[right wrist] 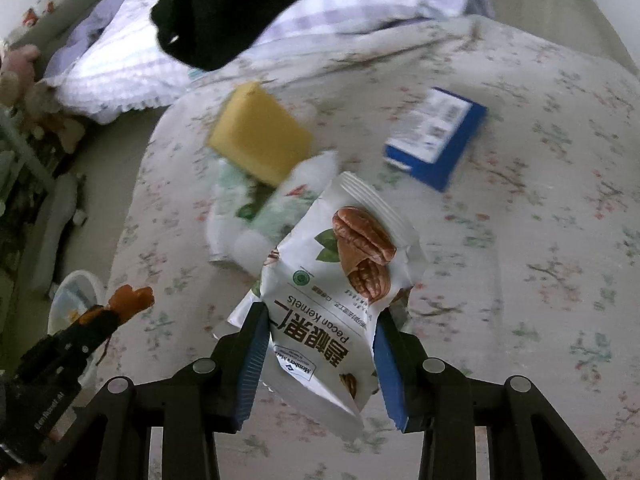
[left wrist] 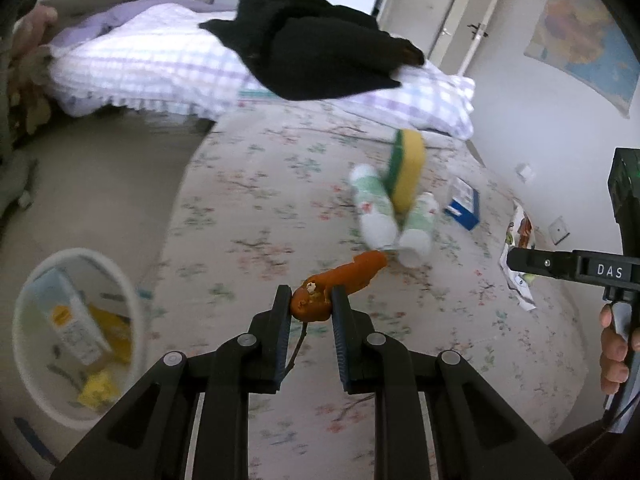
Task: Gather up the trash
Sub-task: 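Carry both to the wastebasket, left tool drops wrapper while right tool drops snack bag, then grasp a white AD milk bottle with each tool on the bed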
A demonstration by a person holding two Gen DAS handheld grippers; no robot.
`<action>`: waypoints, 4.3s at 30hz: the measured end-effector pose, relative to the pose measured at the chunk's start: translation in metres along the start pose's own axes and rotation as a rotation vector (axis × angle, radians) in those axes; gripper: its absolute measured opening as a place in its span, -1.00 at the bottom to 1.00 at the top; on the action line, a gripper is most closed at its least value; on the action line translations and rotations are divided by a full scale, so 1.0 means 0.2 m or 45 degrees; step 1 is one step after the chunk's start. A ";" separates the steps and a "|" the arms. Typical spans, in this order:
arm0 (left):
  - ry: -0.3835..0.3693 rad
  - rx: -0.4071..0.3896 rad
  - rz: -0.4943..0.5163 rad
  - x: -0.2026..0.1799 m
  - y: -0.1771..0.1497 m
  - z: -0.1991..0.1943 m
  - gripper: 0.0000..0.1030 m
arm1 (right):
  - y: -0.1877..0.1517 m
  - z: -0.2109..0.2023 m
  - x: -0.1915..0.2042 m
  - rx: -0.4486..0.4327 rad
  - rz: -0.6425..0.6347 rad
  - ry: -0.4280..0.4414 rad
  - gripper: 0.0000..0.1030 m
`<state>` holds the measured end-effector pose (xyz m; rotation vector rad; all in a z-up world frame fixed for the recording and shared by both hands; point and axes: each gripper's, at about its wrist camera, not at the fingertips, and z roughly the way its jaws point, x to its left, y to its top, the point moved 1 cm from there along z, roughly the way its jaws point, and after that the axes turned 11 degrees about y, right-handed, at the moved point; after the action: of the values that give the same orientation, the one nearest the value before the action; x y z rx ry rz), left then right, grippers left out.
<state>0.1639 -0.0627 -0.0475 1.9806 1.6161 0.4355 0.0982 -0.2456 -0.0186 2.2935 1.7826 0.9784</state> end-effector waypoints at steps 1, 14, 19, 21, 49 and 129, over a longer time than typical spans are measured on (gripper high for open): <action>0.008 0.000 -0.007 0.03 0.00 -0.01 -0.59 | 0.00 0.02 0.03 0.004 -0.009 0.003 -0.14; 0.141 0.006 -0.134 0.50 -0.04 -0.10 -0.59 | 0.00 0.26 0.38 0.074 -0.129 0.052 -0.14; 0.212 0.018 -0.214 0.69 -0.08 -0.13 -0.58 | -0.02 0.36 0.52 0.103 -0.163 0.078 -0.14; 0.247 0.025 -0.245 0.76 -0.10 -0.14 -0.58 | -0.03 0.40 0.58 0.117 -0.177 0.090 -0.14; 0.603 0.154 -0.386 1.21 -0.29 -0.22 0.63 | -0.19 0.90 1.24 0.265 -0.354 0.227 -0.13; 0.238 0.183 -0.138 -0.05 0.15 0.33 0.75 | 0.20 0.48 -0.14 -0.015 0.324 0.064 -0.17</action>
<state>0.2226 -0.0908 -0.0821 1.9929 1.9094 0.4868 0.1790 -0.2533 -0.0898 2.5556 1.5225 1.0872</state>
